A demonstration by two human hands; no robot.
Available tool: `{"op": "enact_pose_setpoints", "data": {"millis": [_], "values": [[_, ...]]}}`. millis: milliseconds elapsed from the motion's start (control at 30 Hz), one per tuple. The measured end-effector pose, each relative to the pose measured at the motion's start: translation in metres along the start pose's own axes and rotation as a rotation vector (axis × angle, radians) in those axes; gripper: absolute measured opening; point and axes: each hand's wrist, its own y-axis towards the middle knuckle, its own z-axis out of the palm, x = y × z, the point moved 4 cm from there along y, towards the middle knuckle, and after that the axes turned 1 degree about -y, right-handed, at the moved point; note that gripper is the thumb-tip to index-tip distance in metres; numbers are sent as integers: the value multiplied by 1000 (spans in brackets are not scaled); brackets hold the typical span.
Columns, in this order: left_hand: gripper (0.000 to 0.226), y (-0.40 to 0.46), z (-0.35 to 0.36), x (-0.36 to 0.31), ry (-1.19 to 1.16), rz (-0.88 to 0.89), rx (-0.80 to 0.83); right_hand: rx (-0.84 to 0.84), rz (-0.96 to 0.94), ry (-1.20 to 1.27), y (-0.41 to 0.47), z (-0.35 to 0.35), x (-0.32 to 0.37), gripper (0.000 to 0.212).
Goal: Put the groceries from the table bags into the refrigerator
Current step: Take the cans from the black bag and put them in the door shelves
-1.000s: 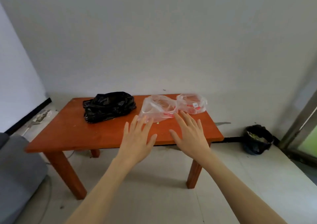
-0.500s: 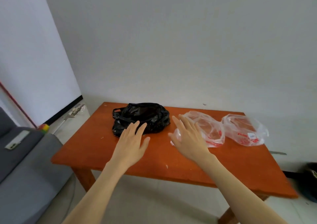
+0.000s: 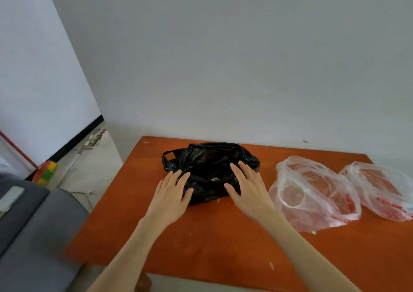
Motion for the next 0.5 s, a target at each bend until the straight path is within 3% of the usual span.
{"op": "enact_pose_setpoints", "data": {"millis": [233, 500], "values": [[53, 49, 27, 68, -47, -29, 96, 102, 64, 0, 64, 49, 5, 59], [50, 113, 70, 85, -36, -3, 109, 264, 80, 81, 136, 109, -6, 50]]}}
